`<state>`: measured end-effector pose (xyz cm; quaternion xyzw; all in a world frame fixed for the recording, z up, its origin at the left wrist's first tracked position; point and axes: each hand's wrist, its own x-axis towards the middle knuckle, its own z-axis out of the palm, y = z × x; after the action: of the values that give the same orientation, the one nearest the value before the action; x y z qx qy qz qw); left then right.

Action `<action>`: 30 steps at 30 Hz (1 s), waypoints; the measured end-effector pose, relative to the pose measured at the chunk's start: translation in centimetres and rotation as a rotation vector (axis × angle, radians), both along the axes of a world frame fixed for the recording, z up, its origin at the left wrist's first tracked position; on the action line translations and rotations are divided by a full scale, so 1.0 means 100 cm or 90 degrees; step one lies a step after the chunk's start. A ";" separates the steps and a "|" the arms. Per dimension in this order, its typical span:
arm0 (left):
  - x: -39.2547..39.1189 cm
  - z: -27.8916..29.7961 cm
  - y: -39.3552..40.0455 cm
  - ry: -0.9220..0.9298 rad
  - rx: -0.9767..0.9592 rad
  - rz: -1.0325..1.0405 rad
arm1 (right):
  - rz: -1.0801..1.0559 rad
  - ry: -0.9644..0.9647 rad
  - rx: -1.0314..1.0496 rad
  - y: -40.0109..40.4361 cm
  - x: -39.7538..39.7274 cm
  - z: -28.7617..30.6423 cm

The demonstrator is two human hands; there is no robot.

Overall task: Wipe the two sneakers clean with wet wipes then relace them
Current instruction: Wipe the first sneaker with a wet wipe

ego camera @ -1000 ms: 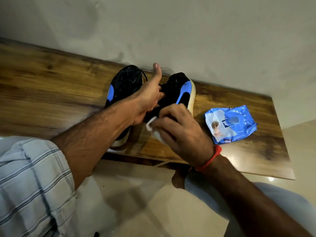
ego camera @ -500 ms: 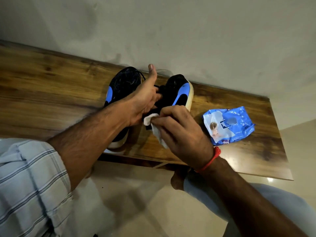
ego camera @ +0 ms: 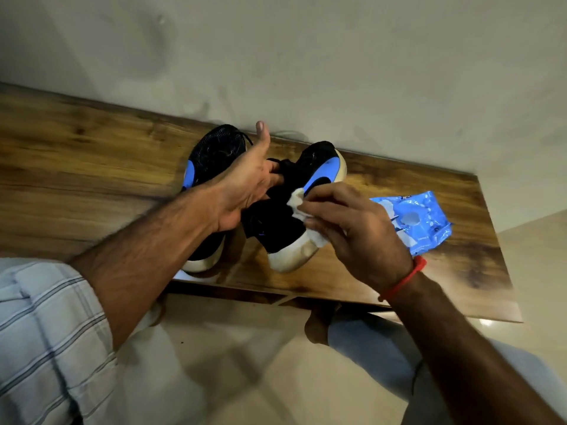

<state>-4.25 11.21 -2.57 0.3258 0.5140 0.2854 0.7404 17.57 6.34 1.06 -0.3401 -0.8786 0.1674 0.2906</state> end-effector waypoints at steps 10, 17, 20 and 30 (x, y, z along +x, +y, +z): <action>0.009 -0.003 -0.003 -0.031 0.014 0.006 | -0.042 0.019 0.058 0.006 0.001 0.004; 0.011 0.000 -0.005 0.007 0.007 0.007 | 0.136 -0.048 0.054 -0.025 -0.019 0.004; 0.013 0.002 -0.004 -0.022 0.007 0.008 | 0.023 -0.033 0.083 -0.004 0.001 0.006; 0.009 -0.004 -0.004 -0.001 -0.021 0.007 | 0.019 -0.004 0.027 0.001 0.004 0.002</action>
<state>-3.32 10.80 -2.99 0.3106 0.5196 0.2813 0.7446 17.97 6.41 1.23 -0.3215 -0.8878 0.1519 0.2923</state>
